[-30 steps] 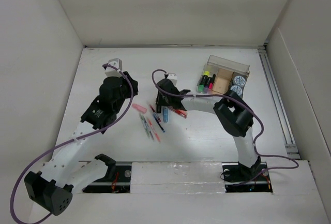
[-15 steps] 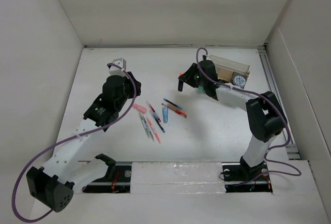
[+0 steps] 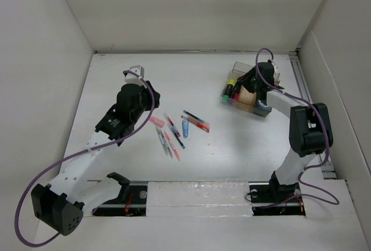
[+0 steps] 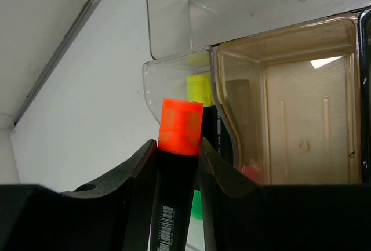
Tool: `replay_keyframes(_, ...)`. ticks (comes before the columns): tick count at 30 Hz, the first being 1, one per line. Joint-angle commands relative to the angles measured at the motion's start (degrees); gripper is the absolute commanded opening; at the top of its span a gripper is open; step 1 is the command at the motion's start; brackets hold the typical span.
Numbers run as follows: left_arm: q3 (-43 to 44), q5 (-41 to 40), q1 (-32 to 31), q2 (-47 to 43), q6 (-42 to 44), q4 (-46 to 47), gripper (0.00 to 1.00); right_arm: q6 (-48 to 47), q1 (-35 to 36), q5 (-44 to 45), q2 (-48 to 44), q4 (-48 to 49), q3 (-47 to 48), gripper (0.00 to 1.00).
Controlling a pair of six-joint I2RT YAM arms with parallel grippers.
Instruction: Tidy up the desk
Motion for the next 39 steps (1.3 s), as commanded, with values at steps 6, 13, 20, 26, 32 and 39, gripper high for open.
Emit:
replay_keyframes(6, 2.26, -0.03, 0.17, -0.18, 0.96, 2.23, 0.23, -1.14, 0.34, 1.28, 2.34, -2.43, 6.08, 0.35)
replay_keyframes(13, 2.26, -0.04, 0.17, -0.35, 0.96, 2.23, 0.23, -1.49, 2.98, 1.55, 0.41, -2.0, 5.2, 0.49)
replay_keyframes(20, 2.35, 0.4, 0.17, 0.18, 0.87, 2.23, 0.23, -3.07, 12.1, -0.02, -3.55, 1.43, 2.04, 0.27)
replay_keyframes(26, 2.35, 0.58, 0.17, 0.09, 0.61, 2.14, 0.23, -5.18, 25.37, 1.46, -1.1, 3.27, 2.3, 0.0)
replay_keyframes(32, 2.35, 0.23, 0.17, -1.13, 0.61, 1.96, 0.22, -7.73, 33.54, 0.41, 2.96, 5.12, 4.32, 0.0)
replay_keyframes(39, 2.26, -3.1, 0.17, -4.39, -0.27, 1.61, 0.06, -13.0, 40.49, -4.07, 7.34, 4.87, 8.18, 0.53)
